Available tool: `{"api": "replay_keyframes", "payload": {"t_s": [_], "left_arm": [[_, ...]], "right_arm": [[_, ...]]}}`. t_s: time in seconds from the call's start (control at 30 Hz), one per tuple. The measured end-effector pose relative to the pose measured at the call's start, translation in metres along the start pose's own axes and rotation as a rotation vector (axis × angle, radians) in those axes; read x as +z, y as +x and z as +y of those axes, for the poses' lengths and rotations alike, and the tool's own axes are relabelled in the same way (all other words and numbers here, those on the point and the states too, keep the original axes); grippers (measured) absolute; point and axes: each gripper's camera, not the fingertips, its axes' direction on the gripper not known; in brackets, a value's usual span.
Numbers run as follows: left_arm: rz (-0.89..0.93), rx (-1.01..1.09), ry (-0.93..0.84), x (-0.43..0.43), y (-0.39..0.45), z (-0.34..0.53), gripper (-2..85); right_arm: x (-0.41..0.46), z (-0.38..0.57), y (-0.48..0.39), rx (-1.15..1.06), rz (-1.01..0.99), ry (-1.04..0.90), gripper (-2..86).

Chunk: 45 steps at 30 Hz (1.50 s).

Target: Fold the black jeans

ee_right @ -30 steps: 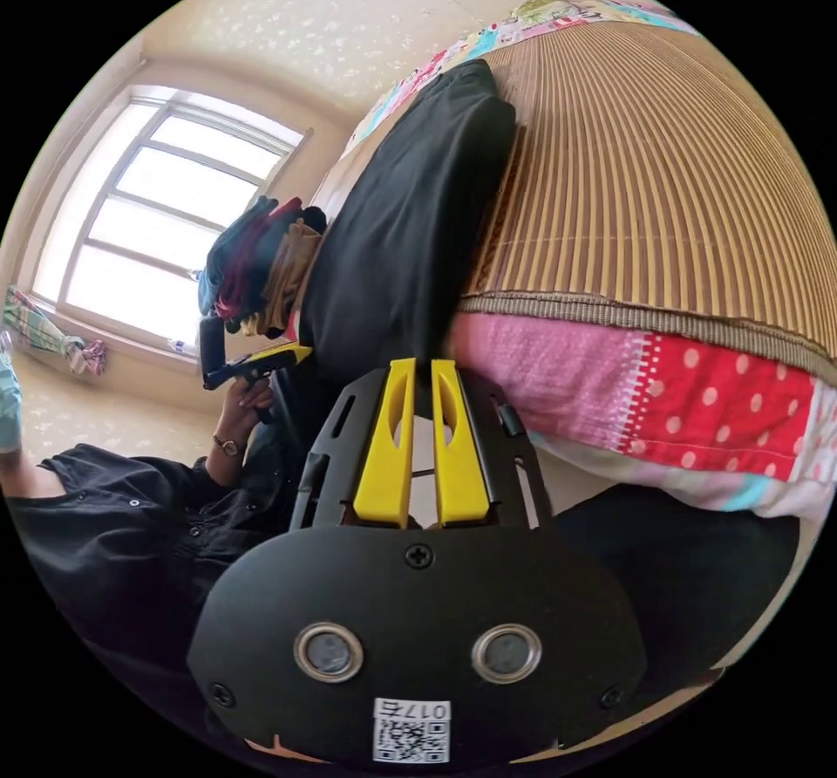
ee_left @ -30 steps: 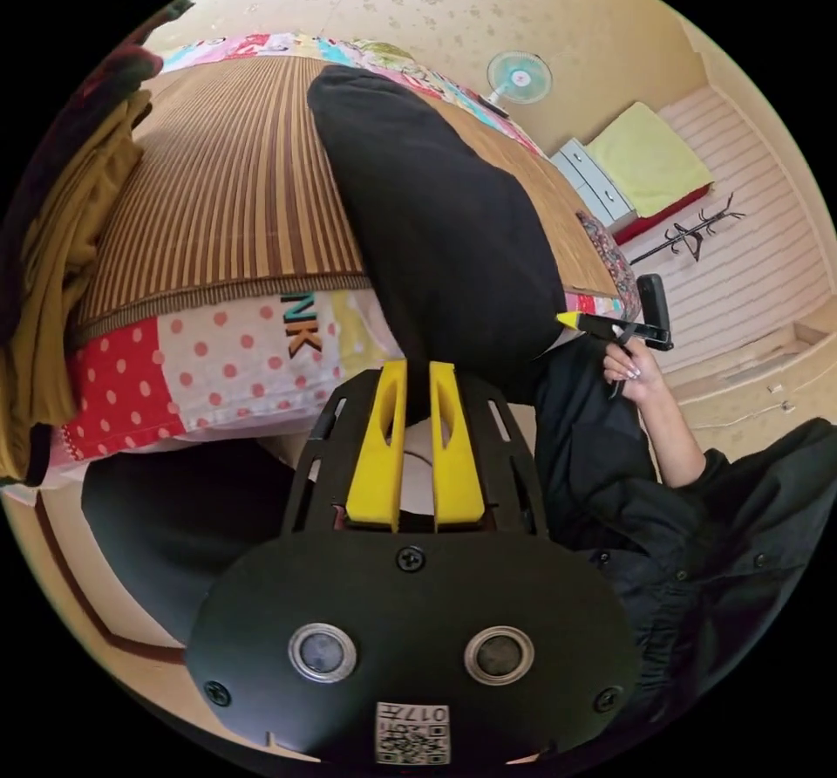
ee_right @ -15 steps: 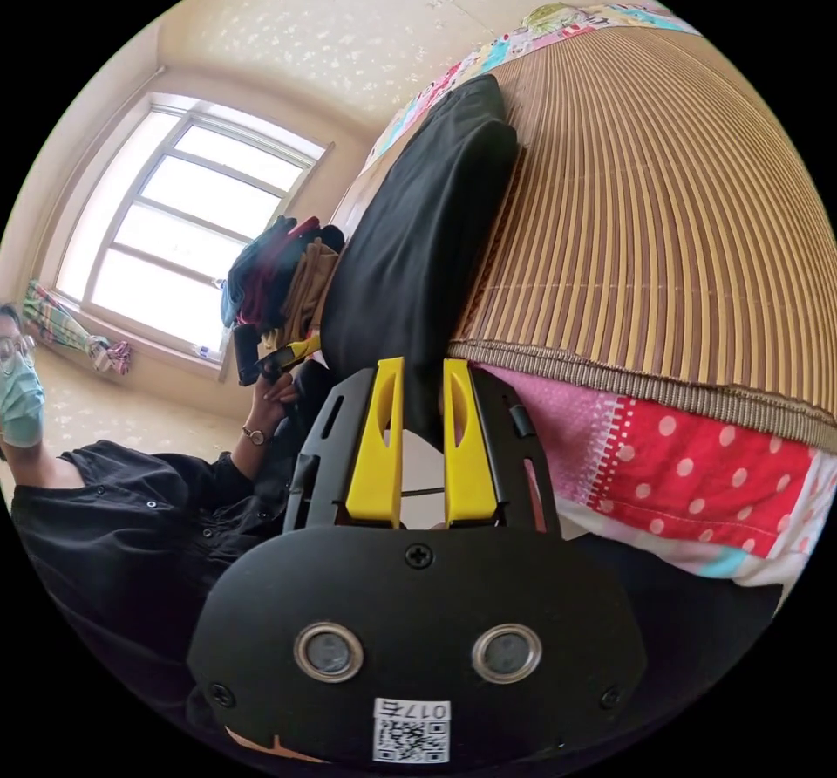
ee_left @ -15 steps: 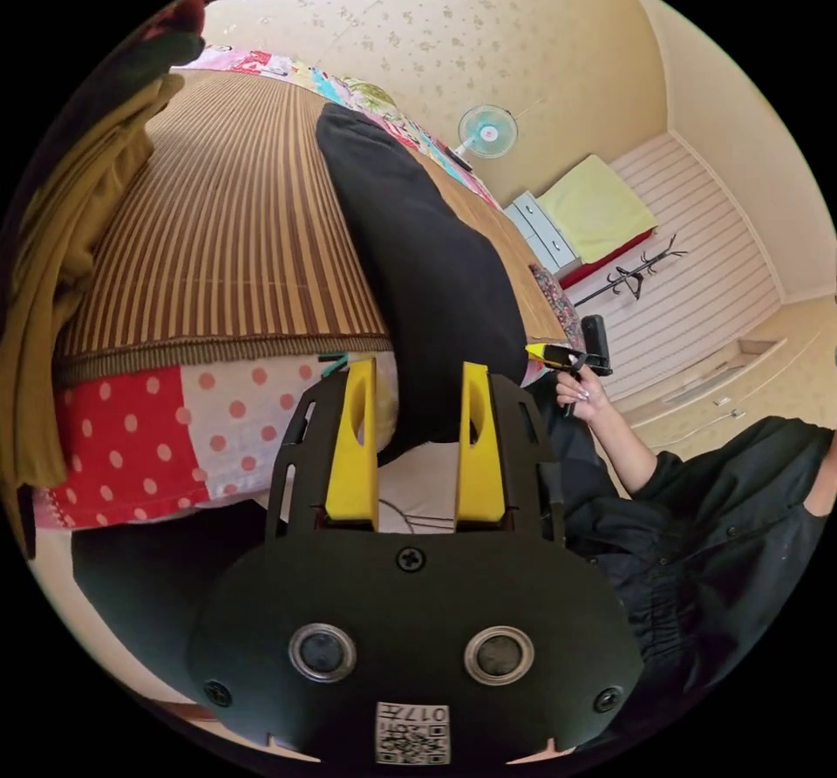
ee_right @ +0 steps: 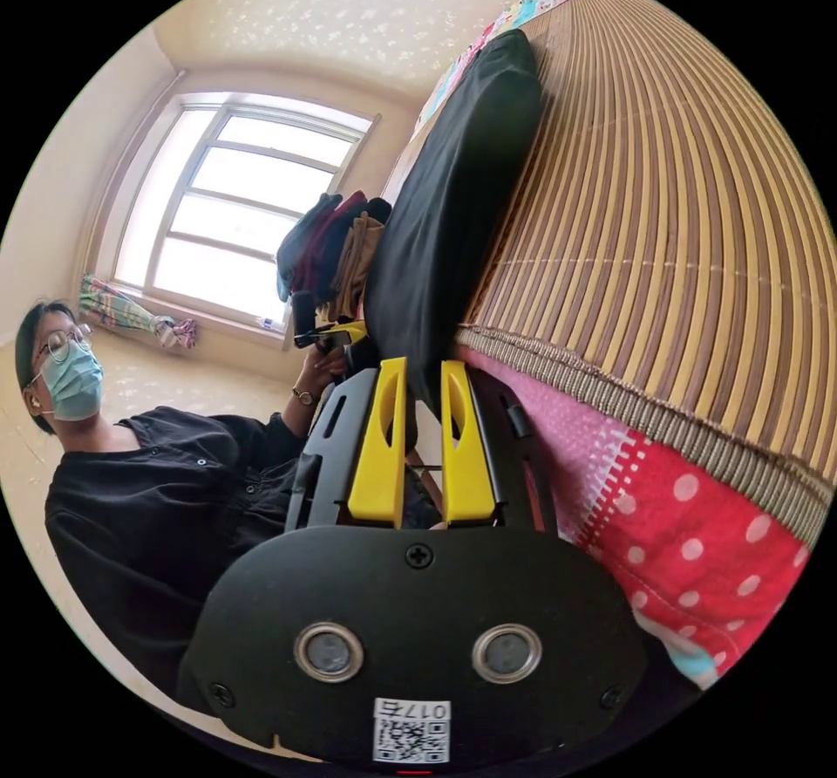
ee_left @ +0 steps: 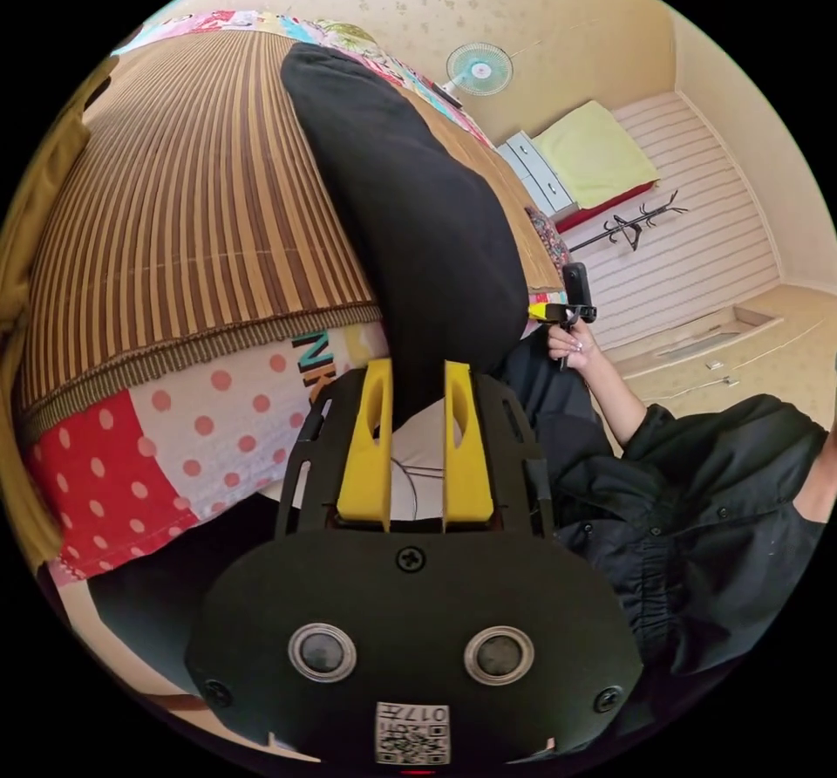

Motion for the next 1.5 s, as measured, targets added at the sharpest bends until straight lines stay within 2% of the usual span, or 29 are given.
{"api": "replay_keyframes", "payload": {"t_s": [0.27,0.4,0.5,0.67,0.8,0.97,1.13,1.23,1.33,1.5], "left_arm": [[-0.001,0.057,0.000,0.001,0.026,0.030,4.2],[0.197,0.097,0.108,-0.027,0.037,0.056,3.6],[0.335,0.206,0.257,-0.067,0.066,0.072,3.5],[0.440,0.433,0.477,-0.150,0.146,0.078,3.4],[0.450,0.589,0.557,-0.207,0.212,0.076,3.4],[0.503,0.758,0.646,-0.273,0.294,0.082,3.3],[0.573,0.827,0.749,-0.313,0.348,0.075,3.3],[0.622,0.819,0.743,-0.330,0.371,0.056,3.2],[0.557,0.732,0.756,-0.333,0.375,0.037,3.0],[0.481,0.494,0.692,-0.306,0.328,-0.029,3.0]], "right_arm": [[-0.014,0.032,-0.016,-0.047,-0.036,0.043,3.0],[-0.036,0.051,-0.041,-0.133,-0.157,0.123,2.9],[-0.062,0.061,-0.076,-0.232,-0.275,0.214,2.8],[-0.114,0.060,-0.173,-0.484,-0.347,0.294,2.6],[-0.151,0.054,-0.242,-0.614,-0.391,0.322,2.5],[-0.200,0.067,-0.367,-0.859,-0.292,0.327,2.2],[-0.228,0.074,-0.450,-1.007,-0.241,0.354,2.1],[-0.239,0.074,-0.485,-1.067,-0.169,0.376,2.1],[-0.240,0.067,-0.499,-1.055,-0.082,0.382,2.1],[-0.227,0.016,-0.467,-0.818,-0.023,0.377,2.0]]}}
